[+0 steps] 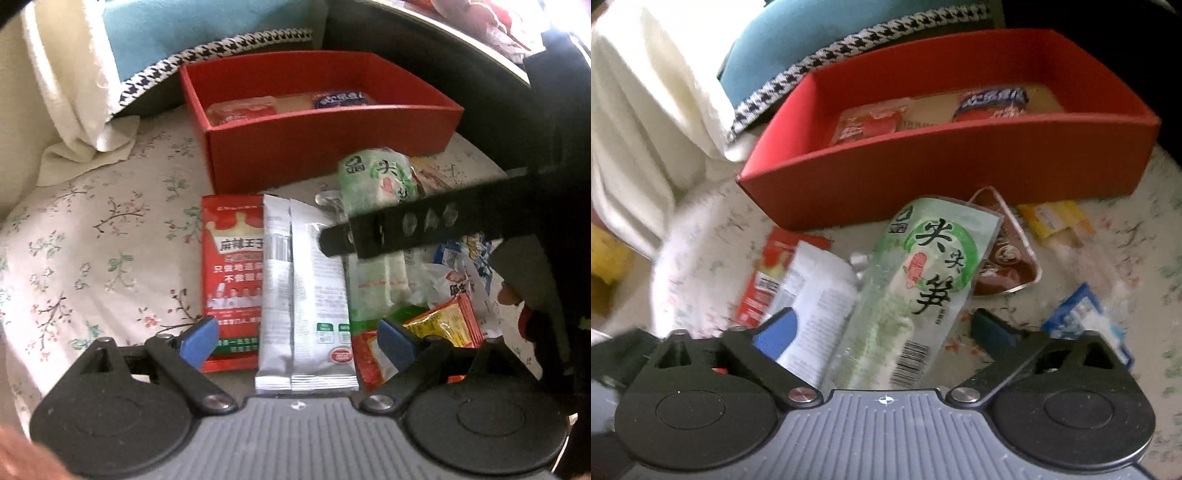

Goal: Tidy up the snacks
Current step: 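Move both tools back over the remaining snack pile, then grasp white sachets with the left tool while the right grasps the green bamboo-shoot packet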

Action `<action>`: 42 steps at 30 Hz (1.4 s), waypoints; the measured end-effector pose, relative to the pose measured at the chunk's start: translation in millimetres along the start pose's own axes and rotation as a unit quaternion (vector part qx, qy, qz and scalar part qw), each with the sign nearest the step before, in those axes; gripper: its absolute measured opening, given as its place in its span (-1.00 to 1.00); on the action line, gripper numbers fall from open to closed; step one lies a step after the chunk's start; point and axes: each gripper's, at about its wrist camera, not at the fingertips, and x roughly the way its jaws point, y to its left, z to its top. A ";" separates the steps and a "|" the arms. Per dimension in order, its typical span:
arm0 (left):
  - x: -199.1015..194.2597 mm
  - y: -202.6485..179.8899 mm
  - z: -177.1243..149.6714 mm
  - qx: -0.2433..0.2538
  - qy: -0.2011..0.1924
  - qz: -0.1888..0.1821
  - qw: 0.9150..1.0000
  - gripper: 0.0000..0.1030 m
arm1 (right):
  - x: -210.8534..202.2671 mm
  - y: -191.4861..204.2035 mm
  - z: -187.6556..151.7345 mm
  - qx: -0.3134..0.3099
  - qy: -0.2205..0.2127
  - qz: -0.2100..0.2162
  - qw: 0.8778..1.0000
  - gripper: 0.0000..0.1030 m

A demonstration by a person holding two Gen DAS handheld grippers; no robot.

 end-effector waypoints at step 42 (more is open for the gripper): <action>-17.8 -29.2 6.6 -0.013 -0.014 0.119 0.993 -0.25 | -55.6 -33.1 -0.6 -0.005 -0.031 0.033 0.999 -0.51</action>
